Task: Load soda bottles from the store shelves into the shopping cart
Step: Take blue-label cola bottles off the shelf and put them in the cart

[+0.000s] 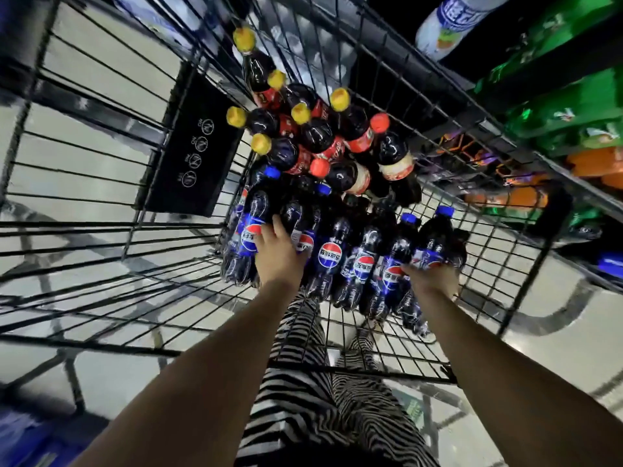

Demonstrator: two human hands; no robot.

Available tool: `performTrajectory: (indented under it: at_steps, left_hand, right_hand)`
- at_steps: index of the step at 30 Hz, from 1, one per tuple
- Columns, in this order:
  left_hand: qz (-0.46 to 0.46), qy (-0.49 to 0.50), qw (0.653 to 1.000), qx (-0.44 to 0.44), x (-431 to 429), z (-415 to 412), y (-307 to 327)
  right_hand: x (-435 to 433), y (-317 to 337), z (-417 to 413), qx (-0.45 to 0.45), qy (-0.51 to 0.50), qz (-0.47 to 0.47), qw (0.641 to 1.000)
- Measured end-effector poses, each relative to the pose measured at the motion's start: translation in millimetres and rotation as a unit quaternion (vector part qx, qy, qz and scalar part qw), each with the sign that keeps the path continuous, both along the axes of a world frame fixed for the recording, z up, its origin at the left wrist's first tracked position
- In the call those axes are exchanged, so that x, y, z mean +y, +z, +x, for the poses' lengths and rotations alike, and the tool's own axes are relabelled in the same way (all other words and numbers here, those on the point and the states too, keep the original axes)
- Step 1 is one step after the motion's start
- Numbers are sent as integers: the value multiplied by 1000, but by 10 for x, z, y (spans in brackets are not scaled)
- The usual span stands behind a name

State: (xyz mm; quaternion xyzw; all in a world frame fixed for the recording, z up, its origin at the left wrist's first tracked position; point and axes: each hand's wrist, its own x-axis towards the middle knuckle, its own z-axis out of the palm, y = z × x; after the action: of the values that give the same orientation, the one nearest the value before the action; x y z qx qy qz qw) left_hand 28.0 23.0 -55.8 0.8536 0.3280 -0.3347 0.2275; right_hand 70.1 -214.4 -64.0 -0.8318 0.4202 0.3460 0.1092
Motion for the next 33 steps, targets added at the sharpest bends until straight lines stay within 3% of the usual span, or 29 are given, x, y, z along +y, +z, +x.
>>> performTrajectory:
  at_steps: [8, 12, 16, 20, 25, 30, 33]
  left_hand:
    - [6, 10, 999, -42, 106, 116, -121]
    - [-107, 74, 991, -30, 91, 77, -64]
    - [-223, 164, 957, -82, -97, 55, 269]
    - [-313, 198, 925, -89, -432, -13, 888]
    - [-366, 234, 888, -151, -1073, -264, 1630]
    - [-497, 284, 807, -143, -2026, -639, 2166]
    - [-554, 274, 776, -125, -2570, -888, 2379]
  right_hand:
    - [-90, 12, -84, -65, 41, 12, 997]
    - [-149, 45, -113, -73, 6, 77, 994]
    - [-253, 174, -199, -90, -62, 183, 977]
    - [-425, 576, -393, -147, -165, 351, 910]
    - [-952, 1124, -759, -230, -171, 497, 819]
    - [-1666, 2084, -1156, -302, -135, 579, 745]
    - [-2126, 2396, -1397, -357, -111, 569, 732]
